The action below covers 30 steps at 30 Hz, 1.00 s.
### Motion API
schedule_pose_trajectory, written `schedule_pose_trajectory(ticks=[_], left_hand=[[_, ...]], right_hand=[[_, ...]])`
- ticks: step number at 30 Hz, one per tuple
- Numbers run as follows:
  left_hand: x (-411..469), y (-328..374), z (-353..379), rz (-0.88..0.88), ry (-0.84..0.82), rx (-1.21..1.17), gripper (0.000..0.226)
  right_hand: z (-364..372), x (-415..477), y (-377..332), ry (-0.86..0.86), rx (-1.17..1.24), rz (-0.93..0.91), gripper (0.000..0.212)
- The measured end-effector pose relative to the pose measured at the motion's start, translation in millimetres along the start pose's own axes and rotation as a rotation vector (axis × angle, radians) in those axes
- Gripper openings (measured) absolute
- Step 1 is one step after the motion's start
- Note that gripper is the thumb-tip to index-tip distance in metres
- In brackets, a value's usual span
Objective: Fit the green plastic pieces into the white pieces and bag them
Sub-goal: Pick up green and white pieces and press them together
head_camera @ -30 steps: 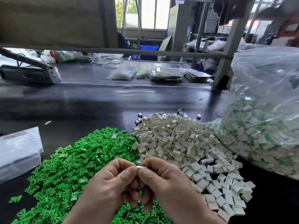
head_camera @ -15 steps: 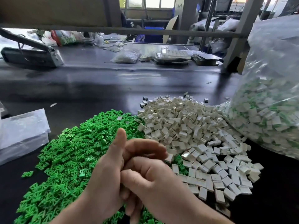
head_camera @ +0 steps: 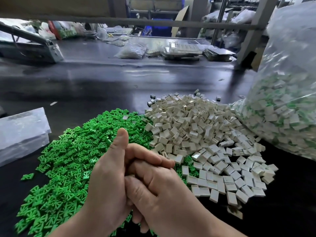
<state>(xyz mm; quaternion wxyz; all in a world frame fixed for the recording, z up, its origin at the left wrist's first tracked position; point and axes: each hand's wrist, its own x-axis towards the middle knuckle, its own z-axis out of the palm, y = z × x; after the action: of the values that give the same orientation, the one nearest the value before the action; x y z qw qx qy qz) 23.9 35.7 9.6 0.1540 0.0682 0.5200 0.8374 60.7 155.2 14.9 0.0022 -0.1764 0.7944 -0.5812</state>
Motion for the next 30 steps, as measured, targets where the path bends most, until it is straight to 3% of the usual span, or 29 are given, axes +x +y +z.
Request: schedule_pose_trajectory(ticks=[3,6,8,12,20,24,27,29,30], left_hand=[[1,-2,-1,0.018,-0.051,0.038,0.076],[9,-2,-5,0.010,-0.098,0.118,0.085],[13,4,-12,0.107,-0.135,0.166,0.069],[12,14,-23,0.417,-0.158,0.600,0.022],[11,12,-17,0.674,0.018,1.030,0.009],[14,11,-27,0.644,0.093,1.148,0.018],[21,7,-39,0.490,0.079,1.466,0.051],[25,-2,-39,0.407,0.027,1.701,0.065],[26,-7,-37,0.376,0.021,1.784,0.067]], right_hand=[[0,1,3,0.009,0.011,0.002,0.020],[-4,5,5,-0.021,0.252,0.111,0.023],[-14,10,8,0.006,0.461,0.173,0.021],[-29,15,16,0.044,0.660,0.219,0.021],[-30,18,23,0.011,0.852,0.266,0.017],[-40,21,30,0.061,1.039,0.221,0.009],[-56,24,34,0.208,1.100,0.239,0.020],[-64,23,37,0.270,0.882,0.309,0.018],[-65,22,38,0.280,0.639,0.339,0.014]])
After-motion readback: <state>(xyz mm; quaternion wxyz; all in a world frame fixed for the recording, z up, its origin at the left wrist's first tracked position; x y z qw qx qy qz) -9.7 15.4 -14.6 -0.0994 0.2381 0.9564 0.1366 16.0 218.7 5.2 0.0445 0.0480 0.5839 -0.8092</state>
